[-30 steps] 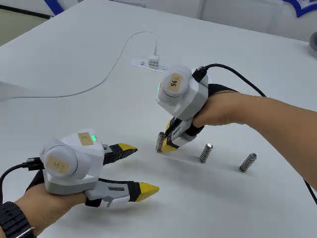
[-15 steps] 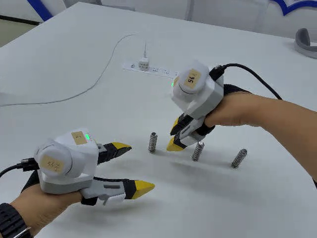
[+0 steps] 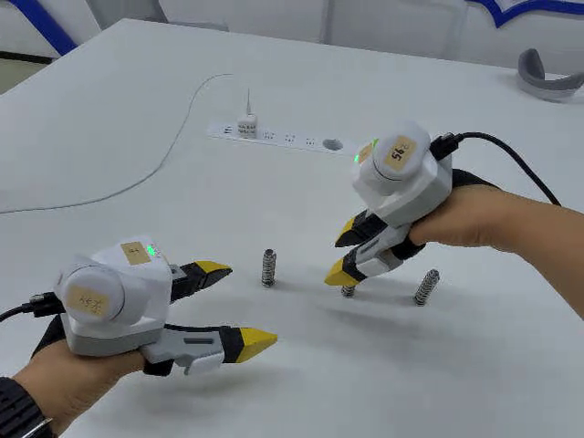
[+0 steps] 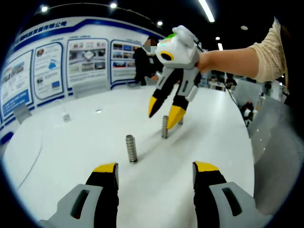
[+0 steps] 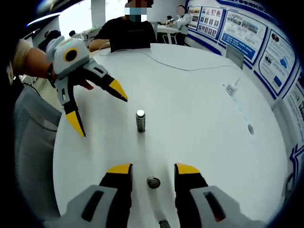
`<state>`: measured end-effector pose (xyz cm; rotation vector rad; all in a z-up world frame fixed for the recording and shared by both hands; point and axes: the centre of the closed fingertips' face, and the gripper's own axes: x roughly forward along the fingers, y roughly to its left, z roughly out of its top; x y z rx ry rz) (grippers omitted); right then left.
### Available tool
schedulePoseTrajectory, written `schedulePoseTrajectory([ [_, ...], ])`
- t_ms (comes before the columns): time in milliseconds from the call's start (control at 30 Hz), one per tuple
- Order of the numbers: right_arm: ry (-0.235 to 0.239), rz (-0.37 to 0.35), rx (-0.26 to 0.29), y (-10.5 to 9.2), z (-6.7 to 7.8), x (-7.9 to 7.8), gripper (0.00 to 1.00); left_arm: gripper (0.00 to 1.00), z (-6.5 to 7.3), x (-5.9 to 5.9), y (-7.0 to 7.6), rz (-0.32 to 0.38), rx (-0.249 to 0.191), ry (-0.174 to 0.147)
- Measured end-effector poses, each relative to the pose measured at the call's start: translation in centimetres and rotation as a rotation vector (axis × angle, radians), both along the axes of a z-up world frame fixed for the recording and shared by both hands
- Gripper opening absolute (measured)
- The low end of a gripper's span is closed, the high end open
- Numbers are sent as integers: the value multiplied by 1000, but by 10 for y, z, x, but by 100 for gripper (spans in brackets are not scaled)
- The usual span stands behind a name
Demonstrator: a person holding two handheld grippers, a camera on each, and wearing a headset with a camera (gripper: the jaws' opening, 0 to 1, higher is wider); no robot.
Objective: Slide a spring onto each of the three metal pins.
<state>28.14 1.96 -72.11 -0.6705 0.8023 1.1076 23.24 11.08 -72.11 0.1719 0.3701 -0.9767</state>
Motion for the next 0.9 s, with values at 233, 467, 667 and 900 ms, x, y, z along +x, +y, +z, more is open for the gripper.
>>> schedulePoseTrajectory([
  [233,-24,-65,44,-22,3,2,41,65,1,2,-2,-5,2,-1],
  [467,-61,-133,106,-39,10,5,48,65,2,4,-5,-11,0,-3],
  [667,-87,-183,136,-57,11,-1,55,66,2,5,-4,-9,-2,-1],
  [900,-105,-261,174,-82,8,-10,59,66,1,5,-4,-8,-2,2],
])
